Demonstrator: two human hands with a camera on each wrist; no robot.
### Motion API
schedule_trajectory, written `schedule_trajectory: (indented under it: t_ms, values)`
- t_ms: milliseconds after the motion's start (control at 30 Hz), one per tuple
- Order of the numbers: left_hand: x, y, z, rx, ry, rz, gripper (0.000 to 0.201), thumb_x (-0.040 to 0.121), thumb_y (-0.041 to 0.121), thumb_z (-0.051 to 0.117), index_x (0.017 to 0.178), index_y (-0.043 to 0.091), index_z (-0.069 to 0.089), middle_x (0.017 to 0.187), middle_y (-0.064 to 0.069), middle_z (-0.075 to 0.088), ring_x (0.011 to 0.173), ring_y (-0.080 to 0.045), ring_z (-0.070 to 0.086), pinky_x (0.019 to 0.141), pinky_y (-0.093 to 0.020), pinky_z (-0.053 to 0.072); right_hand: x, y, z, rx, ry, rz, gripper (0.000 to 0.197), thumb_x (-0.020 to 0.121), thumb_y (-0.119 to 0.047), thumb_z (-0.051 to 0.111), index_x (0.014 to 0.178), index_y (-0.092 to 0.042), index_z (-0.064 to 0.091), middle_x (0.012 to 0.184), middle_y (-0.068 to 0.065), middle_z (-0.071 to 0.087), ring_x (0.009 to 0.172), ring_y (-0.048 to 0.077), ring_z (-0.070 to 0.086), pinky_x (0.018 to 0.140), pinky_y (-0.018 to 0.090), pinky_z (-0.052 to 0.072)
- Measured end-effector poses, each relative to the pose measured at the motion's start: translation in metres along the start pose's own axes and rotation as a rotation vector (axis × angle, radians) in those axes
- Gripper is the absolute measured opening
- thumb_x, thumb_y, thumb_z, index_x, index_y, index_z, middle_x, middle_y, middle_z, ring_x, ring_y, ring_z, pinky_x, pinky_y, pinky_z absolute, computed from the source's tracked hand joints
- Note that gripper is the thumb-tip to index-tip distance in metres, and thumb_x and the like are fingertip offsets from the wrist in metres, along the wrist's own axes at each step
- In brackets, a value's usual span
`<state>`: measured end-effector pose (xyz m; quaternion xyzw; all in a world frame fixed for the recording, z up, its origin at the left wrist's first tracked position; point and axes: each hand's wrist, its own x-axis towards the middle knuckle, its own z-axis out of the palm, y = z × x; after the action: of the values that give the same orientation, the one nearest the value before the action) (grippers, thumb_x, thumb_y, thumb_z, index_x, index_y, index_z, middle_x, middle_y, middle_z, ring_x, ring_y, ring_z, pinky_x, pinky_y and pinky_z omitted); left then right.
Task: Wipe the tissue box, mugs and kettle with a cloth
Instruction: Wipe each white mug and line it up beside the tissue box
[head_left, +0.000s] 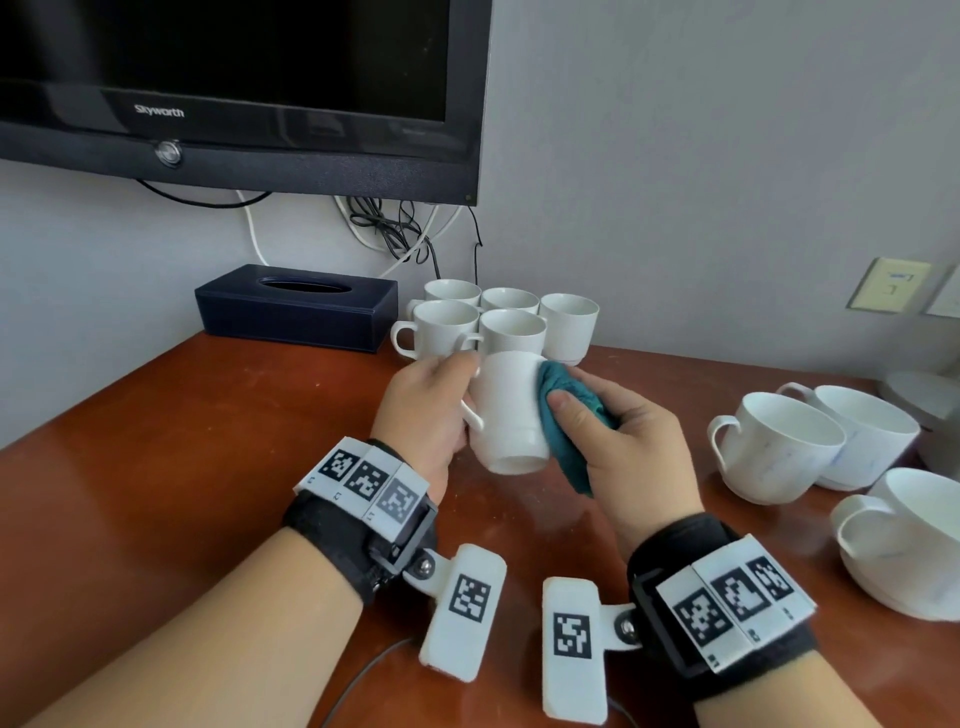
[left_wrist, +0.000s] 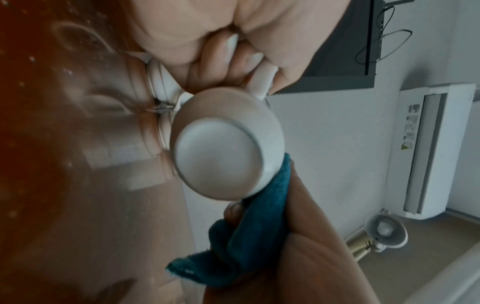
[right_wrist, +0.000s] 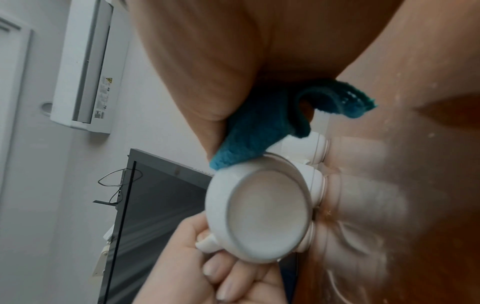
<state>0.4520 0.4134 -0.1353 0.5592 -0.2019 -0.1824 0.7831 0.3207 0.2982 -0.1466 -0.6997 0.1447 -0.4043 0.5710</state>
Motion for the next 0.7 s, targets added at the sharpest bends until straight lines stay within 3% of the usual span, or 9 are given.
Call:
schedule_trajectory:
  t_ms: [67,167,233,367,533,633,700]
  values:
    - [-0.003,0.001,0.003,0.046,-0.055,0.021,0.043,0.083,0.040,0.067,0.096,0.000,0.067,0.087,-0.011,0.065,0.089,-0.029,0.064,0.080,-0.047,0.052,0.001,-0.001,-0.002,0.020,0.059,-0.002,0.021,0.098,-0.021,0.070,0.111,-0.037,0.076,0.104,-0.013,0.079,0.097,0.006,0.074,0.085,0.031,0.058]
    - [-0.006,0.002,0.004,0.090,-0.101,0.040,0.030,0.085,0.040,0.066,0.081,0.010,0.066,0.074,-0.001,0.062,0.083,-0.023,0.061,0.079,-0.046,0.050,-0.001,-0.003,-0.004,0.009,0.083,0.016,0.019,0.101,-0.024,0.066,0.111,-0.037,0.076,0.086,-0.014,0.077,0.067,-0.002,0.064,0.058,0.017,0.048]
    - [-0.005,0.003,0.003,0.076,-0.072,0.053,0.036,0.085,0.041,0.066,0.083,0.006,0.066,0.077,-0.005,0.061,0.083,-0.025,0.060,0.078,-0.046,0.048,-0.001,-0.004,-0.003,0.011,0.074,0.036,0.020,0.101,-0.024,0.066,0.116,-0.032,0.077,0.077,-0.015,0.072,0.058,-0.003,0.058,0.051,0.012,0.043]
    - [-0.007,0.006,0.003,-0.003,0.008,0.052,0.051,0.093,0.040,0.068,0.108,-0.008,0.060,0.089,-0.022,0.060,0.087,-0.030,0.061,0.078,-0.046,0.050,-0.002,-0.005,-0.002,-0.022,0.038,0.074,0.015,0.100,-0.025,0.067,0.111,-0.028,0.078,0.069,-0.014,0.070,0.053,-0.003,0.056,0.047,0.013,0.042]
    - [-0.002,0.006,-0.003,-0.032,0.084,0.035,0.035,0.102,0.031,0.062,0.108,-0.004,0.062,0.092,-0.013,0.062,0.085,-0.030,0.060,0.075,-0.045,0.047,-0.006,-0.010,-0.001,-0.049,-0.006,0.116,0.010,0.099,-0.027,0.068,0.103,-0.031,0.077,0.077,-0.009,0.077,0.062,-0.001,0.064,0.054,0.017,0.049]
    - [-0.004,0.006,-0.001,-0.011,0.008,0.011,0.043,0.096,0.038,0.066,0.109,-0.002,0.065,0.093,-0.012,0.063,0.088,-0.031,0.061,0.076,-0.048,0.048,-0.005,-0.011,-0.001,-0.058,0.037,0.101,0.012,0.100,-0.026,0.067,0.102,-0.033,0.077,0.072,-0.013,0.075,0.059,-0.001,0.062,0.052,0.015,0.047]
    - [-0.006,0.005,0.003,0.033,-0.068,0.005,0.036,0.087,0.041,0.067,0.100,0.007,0.073,0.094,-0.016,0.067,0.094,-0.035,0.065,0.083,-0.053,0.053,-0.002,-0.010,-0.003,-0.064,0.109,0.093,0.014,0.102,-0.027,0.064,0.105,-0.031,0.077,0.067,-0.016,0.070,0.055,-0.002,0.058,0.048,0.015,0.044]
